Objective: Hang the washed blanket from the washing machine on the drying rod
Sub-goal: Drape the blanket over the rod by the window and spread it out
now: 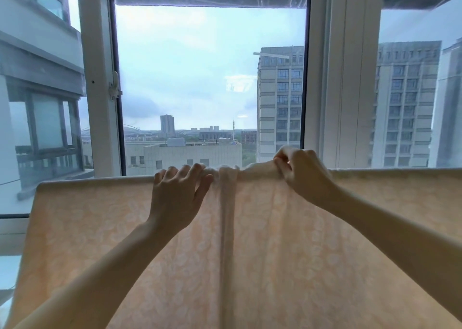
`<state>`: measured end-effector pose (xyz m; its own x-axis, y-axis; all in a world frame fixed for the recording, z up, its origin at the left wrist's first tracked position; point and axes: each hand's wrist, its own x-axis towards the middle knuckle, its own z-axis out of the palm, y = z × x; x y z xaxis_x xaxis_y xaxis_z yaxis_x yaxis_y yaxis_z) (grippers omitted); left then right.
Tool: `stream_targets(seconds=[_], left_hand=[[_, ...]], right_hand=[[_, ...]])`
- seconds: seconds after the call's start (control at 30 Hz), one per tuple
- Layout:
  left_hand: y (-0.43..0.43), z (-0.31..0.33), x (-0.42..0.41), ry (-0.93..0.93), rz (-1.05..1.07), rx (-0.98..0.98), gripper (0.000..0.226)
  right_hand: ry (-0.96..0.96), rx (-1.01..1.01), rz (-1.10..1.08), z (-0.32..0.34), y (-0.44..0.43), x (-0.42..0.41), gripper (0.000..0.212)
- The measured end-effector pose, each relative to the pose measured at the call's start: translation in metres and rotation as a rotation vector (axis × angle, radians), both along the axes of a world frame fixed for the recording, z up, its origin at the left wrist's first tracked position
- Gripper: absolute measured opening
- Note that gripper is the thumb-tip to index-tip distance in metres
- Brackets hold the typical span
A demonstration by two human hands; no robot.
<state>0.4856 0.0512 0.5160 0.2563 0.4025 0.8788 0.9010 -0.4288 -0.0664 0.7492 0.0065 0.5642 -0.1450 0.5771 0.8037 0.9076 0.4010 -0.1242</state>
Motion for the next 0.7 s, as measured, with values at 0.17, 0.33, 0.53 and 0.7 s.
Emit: stream_targets(seconds=[0.17, 0.33, 0.53, 0.7], left_hand=[[0.004, 0.005, 0.000, -0.006, -0.016, -0.013, 0.050], [0.002, 0.009, 0.002, 0.009, -0.026, -0.006, 0.053], [-0.003, 0.015, -0.008, 0.011, -0.031, -0.037, 0.058], [-0.011, 0.022, -0.016, 0.009, 0.038, -0.143, 0.058]], right_hand=[[0.034, -0.008, -0.240, 0.004, -0.010, 0.037, 0.013], [-0.049, -0.079, 0.067, 0.007, -0.017, 0.026, 0.016], [-0.102, -0.085, 0.175, 0.002, -0.003, -0.007, 0.015], [-0.026, 0.020, 0.092, 0.007, 0.000, -0.006, 0.011]])
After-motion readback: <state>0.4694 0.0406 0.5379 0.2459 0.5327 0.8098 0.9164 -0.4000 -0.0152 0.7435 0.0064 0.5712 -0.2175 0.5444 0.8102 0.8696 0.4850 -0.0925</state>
